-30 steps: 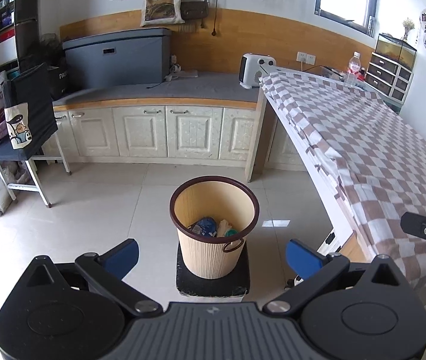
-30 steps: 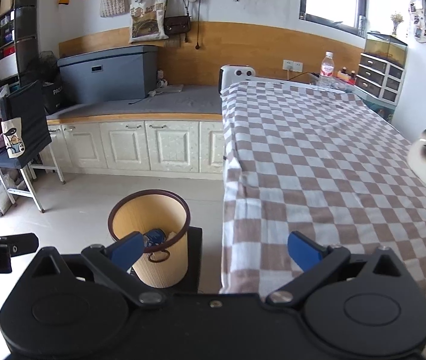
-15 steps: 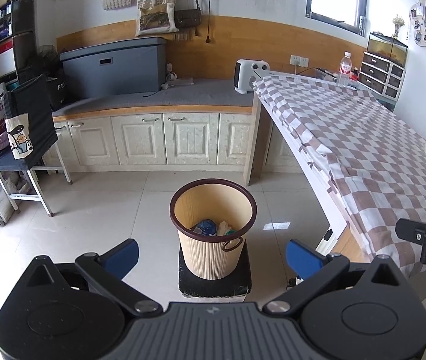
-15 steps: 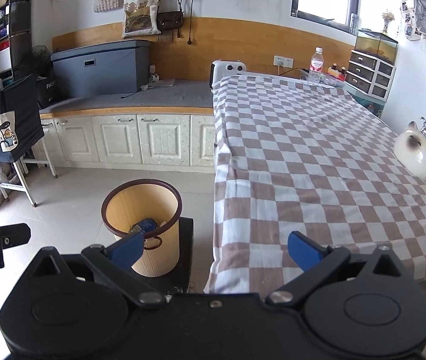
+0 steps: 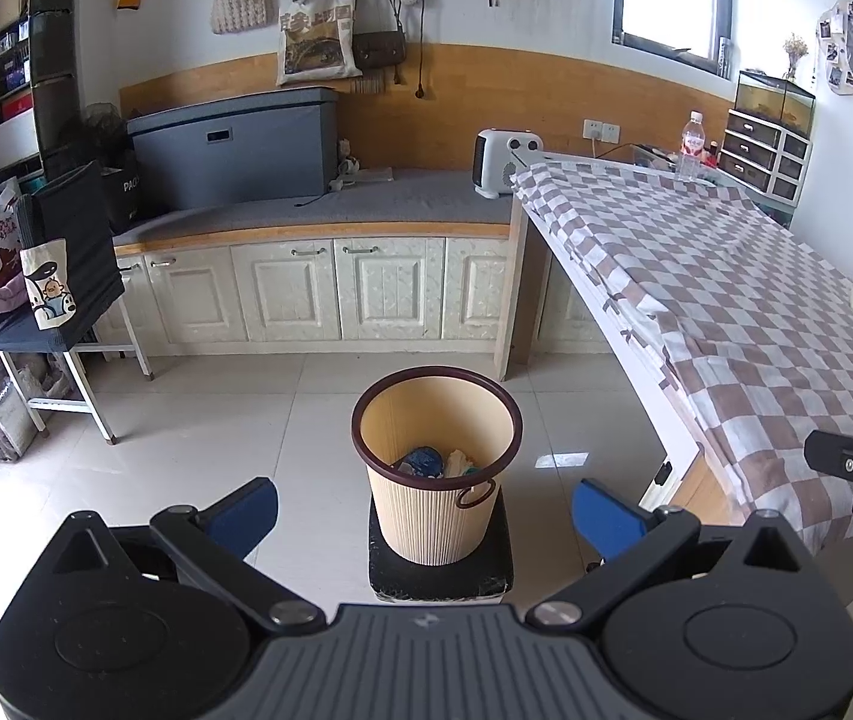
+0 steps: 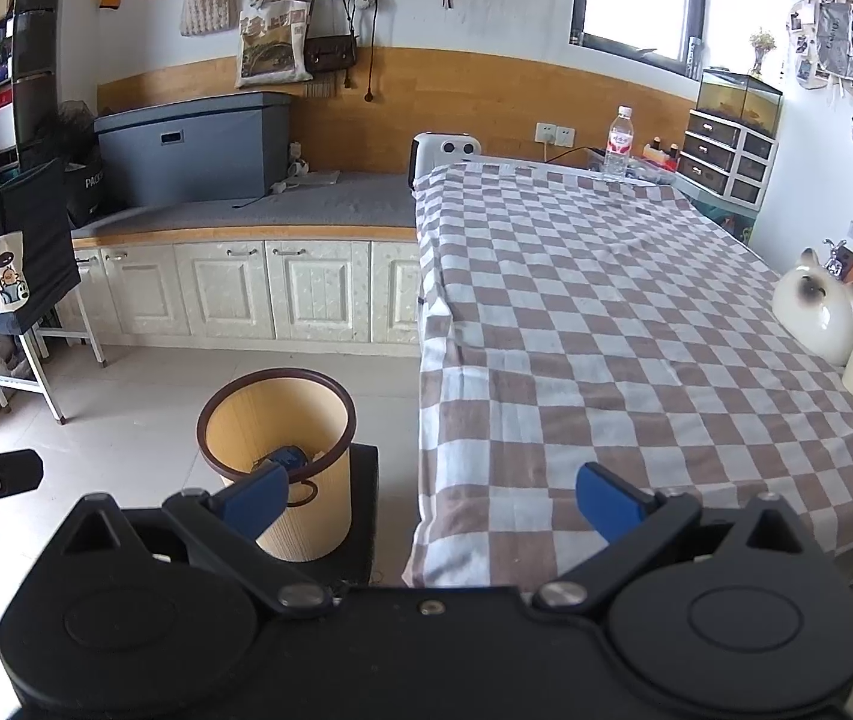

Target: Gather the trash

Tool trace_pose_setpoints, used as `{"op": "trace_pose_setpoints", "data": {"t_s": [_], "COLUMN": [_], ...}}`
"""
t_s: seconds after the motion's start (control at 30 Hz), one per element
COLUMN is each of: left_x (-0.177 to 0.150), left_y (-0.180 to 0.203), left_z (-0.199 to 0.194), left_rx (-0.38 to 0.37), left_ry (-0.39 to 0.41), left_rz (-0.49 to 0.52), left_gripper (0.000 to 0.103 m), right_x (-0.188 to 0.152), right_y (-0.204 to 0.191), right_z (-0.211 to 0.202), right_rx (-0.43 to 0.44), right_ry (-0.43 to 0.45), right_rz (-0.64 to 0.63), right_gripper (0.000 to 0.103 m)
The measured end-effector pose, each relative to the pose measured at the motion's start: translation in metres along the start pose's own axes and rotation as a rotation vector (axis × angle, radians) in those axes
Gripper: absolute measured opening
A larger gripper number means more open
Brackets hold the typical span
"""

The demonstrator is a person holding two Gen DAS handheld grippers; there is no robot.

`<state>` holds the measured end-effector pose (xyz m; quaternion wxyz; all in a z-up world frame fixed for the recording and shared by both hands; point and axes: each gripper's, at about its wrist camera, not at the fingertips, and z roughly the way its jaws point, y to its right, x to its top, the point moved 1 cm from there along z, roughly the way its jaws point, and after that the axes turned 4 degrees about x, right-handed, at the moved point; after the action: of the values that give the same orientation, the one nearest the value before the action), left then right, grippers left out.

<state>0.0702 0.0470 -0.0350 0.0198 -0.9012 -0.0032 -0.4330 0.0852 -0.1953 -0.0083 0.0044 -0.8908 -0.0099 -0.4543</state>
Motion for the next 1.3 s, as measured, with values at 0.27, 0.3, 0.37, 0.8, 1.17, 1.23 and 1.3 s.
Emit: {"op": "trace_pose_setpoints", "data": {"t_s": [0.27,0.3,0.37,0.8,1.17,1.23,1.3], "left_x": [0.0010,0.0013,0.0014,0.0032,0.0034,0.0033,0.0033], "left_y": [-0.0026,-0.0030,-0.0032,-0.0022,0.0007,0.0013,0.0025], "left_z": [-0.0014,-0.0014,-0.0017,-0.0032,-0.0047,-0.0051,-0.0048], "left_rx": [0.009,0.009,0.010,0.004,0.003,0.001,-0.001], "left_ry": [0.000,0.000,0.000,0.008,0.012,0.012,0.013], "left_rz": [-0.005,-0.005,-0.005,0.001,0.004,0.006,0.008], "left_gripper": [0.103,0.103,0.103,0.103,0.103,0.103,0.103], "right_x": [0.0000,0.0000,-0.0006,-0.0017,-0.0020,-0.0020,-0.0021], "right_y": [-0.0046,-0.0051,-0.0054,-0.0061,-0.0052,-0.0052,-0.0050], "right_z": [-0.0064,-0.0070,-0.0083,-0.0094,-0.0098,-0.0097,-0.0095], "right_rx": [0.009,0.010,0.011,0.015,0.015,0.015,0.016], "right_ry": [0.011,0.013,0.015,0.013,0.014,0.015,0.014], "right_rz": [-0.015,-0.016,-0.018,-0.016,-0.016,-0.017,-0.016], "right_gripper": [0.103,0.103,0.103,0.103,0.103,0.103,0.103]}}
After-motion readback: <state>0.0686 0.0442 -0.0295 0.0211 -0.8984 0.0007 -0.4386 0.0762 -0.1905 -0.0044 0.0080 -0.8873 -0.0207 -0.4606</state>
